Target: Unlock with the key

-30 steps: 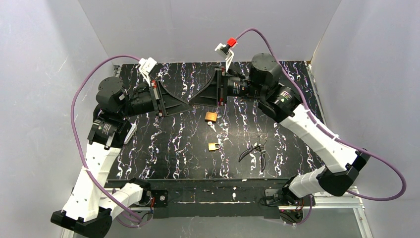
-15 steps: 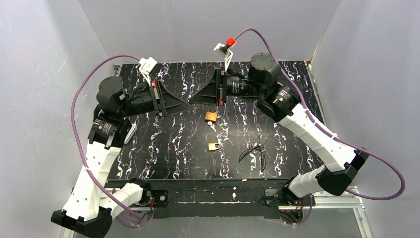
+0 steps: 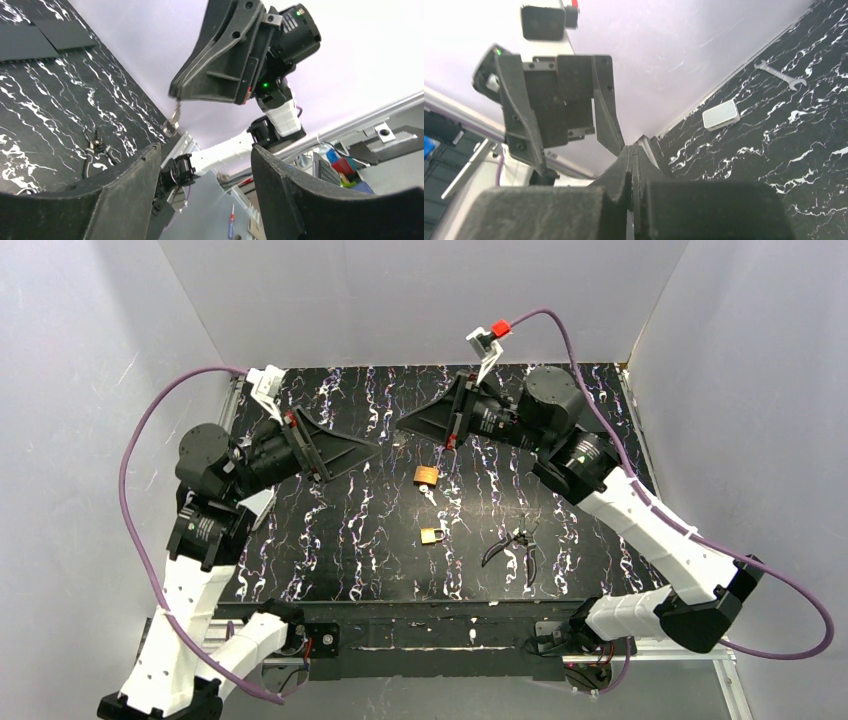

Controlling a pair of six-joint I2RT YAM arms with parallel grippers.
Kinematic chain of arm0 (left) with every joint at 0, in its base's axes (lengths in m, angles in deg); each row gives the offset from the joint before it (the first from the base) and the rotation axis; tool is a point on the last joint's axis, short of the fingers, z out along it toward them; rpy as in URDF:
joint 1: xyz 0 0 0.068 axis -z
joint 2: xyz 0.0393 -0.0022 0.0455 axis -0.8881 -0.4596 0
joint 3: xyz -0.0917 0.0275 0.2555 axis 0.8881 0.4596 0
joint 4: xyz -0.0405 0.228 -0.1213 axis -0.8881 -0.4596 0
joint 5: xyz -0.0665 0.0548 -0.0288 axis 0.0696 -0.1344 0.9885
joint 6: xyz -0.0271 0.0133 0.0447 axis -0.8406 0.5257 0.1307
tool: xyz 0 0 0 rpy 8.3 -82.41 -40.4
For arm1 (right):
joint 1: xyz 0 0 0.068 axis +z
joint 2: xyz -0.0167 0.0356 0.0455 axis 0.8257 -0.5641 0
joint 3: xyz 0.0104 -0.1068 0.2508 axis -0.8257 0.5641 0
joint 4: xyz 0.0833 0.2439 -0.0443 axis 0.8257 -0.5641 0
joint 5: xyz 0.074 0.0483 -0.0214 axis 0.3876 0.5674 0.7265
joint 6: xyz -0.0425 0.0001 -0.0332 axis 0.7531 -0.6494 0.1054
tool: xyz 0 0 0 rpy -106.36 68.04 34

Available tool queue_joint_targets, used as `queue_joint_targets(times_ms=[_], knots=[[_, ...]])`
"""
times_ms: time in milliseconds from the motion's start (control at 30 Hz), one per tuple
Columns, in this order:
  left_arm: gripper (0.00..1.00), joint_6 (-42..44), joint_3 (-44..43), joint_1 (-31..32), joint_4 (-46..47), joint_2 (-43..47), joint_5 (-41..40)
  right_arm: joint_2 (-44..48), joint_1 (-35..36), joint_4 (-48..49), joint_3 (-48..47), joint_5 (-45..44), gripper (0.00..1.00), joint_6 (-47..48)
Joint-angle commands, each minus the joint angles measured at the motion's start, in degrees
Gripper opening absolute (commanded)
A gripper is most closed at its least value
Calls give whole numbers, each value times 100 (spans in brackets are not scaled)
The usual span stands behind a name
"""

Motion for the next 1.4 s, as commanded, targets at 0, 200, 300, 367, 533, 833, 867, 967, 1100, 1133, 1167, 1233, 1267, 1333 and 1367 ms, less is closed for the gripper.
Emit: queue_joint_targets(times_ms=[0, 200, 300, 367, 533, 833, 867, 967, 1100, 1133, 1167, 1233, 1267, 1333, 1367], knots=[[64, -530, 510, 18, 1020, 267, -696, 297, -22, 867, 136, -782, 1, -457], [64, -551, 591, 16, 1201, 156, -706, 267, -22, 934, 101, -985, 1, -650], [66, -441, 453, 48, 1229, 25, -622, 227, -22, 948, 65, -1014, 1, -724], [66, -410, 412, 82, 1233, -69, -653, 191, -22, 935, 37, -1027, 1, -767], [65, -333, 373, 307, 1289, -181, -814, 98, -22, 927, -26, -1082, 1, -895], [57, -297, 330, 525, 1378, -280, -1083, 8, -13, 947, -19, -977, 1, -1003], [56, -295, 323, 540, 1378, -292, -1099, 0, -5, 944, -26, -962, 1, -1011], [51, -287, 315, 600, 1387, -325, -1131, -23, -4, 969, -19, -915, 1, -1029], [47, -248, 288, 686, 1396, -383, -1210, -28, -4, 978, -19, -915, 1, -1025], [46, -237, 288, 704, 1396, -387, -1232, -19, -4, 974, -20, -910, 1, -1027], [46, -238, 288, 723, 1396, -391, -1260, -20, -4, 978, -19, -907, 1, -1017], [44, -234, 279, 753, 1424, -405, -1311, -20, -2, 970, -11, -907, 1, -1020], [42, -234, 273, 770, 1442, -413, -1325, -19, -4, 970, -3, -911, 1, -1016], [38, -238, 268, 798, 1476, -438, -1352, -10, -4, 970, 14, -916, 1, -1012], [35, -242, 270, 810, 1495, -433, -1375, -2, -4, 974, 28, -923, 1, -1012]])
